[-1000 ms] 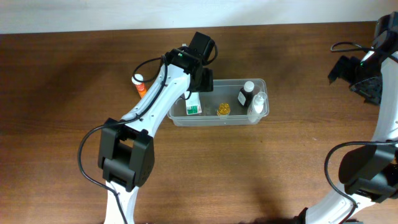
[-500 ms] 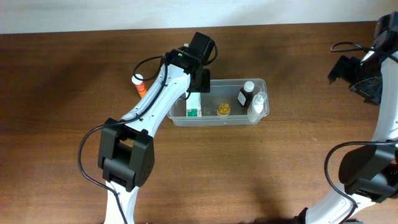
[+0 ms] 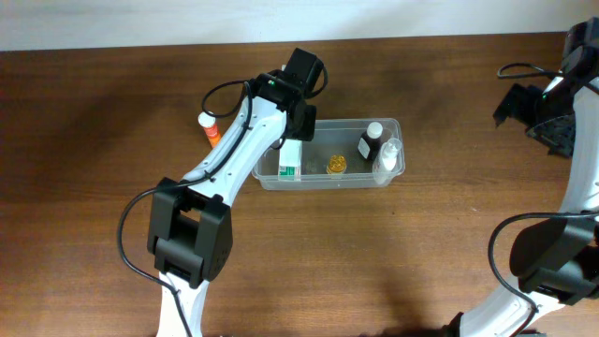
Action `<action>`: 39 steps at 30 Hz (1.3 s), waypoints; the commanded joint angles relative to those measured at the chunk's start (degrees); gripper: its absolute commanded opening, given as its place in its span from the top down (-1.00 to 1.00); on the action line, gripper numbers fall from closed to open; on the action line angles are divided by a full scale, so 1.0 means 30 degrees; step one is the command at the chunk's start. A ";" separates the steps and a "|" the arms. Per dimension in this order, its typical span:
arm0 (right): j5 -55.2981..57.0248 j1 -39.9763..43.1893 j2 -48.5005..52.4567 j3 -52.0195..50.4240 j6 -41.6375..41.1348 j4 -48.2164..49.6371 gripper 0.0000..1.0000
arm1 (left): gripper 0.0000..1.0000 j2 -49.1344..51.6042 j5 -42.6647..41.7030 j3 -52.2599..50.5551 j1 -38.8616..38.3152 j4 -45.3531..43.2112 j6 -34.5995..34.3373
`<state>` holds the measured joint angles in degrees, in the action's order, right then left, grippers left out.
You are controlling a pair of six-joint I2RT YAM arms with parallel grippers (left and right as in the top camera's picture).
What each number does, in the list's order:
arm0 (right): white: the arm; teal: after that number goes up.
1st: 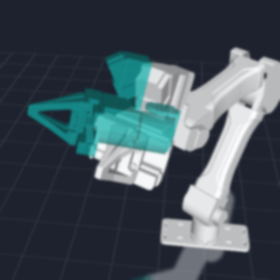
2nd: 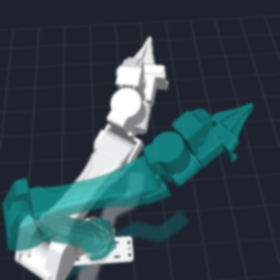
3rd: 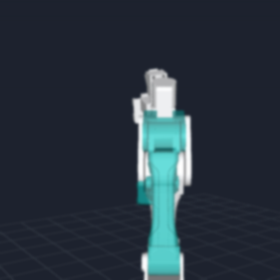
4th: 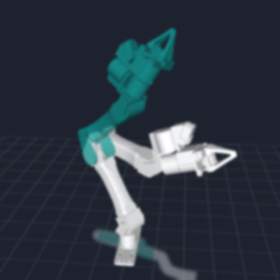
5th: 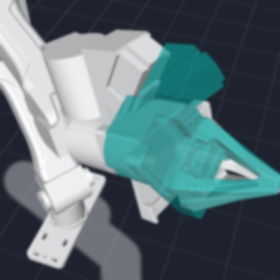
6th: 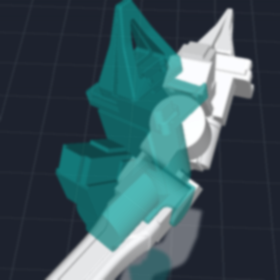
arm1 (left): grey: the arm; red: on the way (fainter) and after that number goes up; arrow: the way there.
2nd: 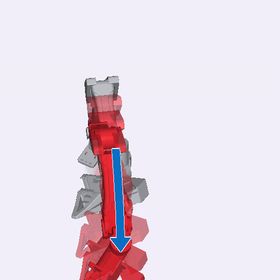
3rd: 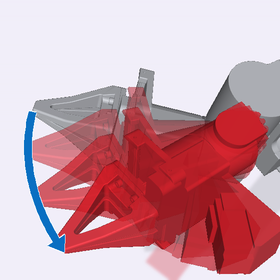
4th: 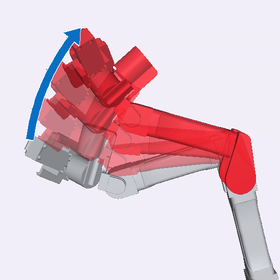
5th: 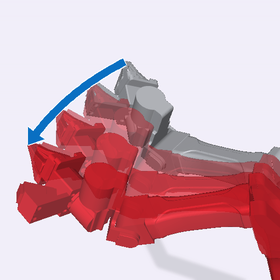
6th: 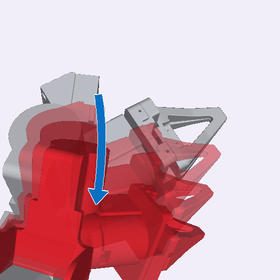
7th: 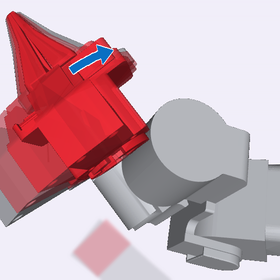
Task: Pack container
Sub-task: 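Raise the left gripper and move it to the orange tube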
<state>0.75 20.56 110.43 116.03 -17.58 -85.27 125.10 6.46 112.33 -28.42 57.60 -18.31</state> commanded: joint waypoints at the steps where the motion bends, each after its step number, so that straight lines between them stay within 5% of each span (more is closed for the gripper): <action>1: -0.0036 0.0051 -0.0138 0.0044 -0.0022 0.0007 -0.97 | -0.01 0.0189 0.0262 0.0073 0.0124 0.0044 0.0437; 19: -0.0036 0.0051 -0.0138 0.0044 -0.0022 0.0007 -0.97 | -0.03 0.0189 -0.0510 0.0073 0.0124 0.1311 0.0415; 22: -0.0036 0.0051 -0.0138 0.0044 -0.0022 0.0007 -0.97 | -0.26 0.0189 -0.0466 0.0073 0.0124 0.1217 0.0423; 35: -0.0036 0.0051 -0.0138 0.0044 -0.0022 0.0007 -0.97 | -0.47 0.0168 -0.0095 0.2856 0.0459 0.1836 0.1581; 39: -0.0036 0.0051 -0.0138 0.0044 -0.0022 0.0007 -0.97 | -0.61 0.0168 0.1996 0.5340 0.0685 0.3483 0.1574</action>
<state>0.75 20.56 110.43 116.03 -17.54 -85.30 125.49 7.33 122.98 -27.29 65.84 -15.09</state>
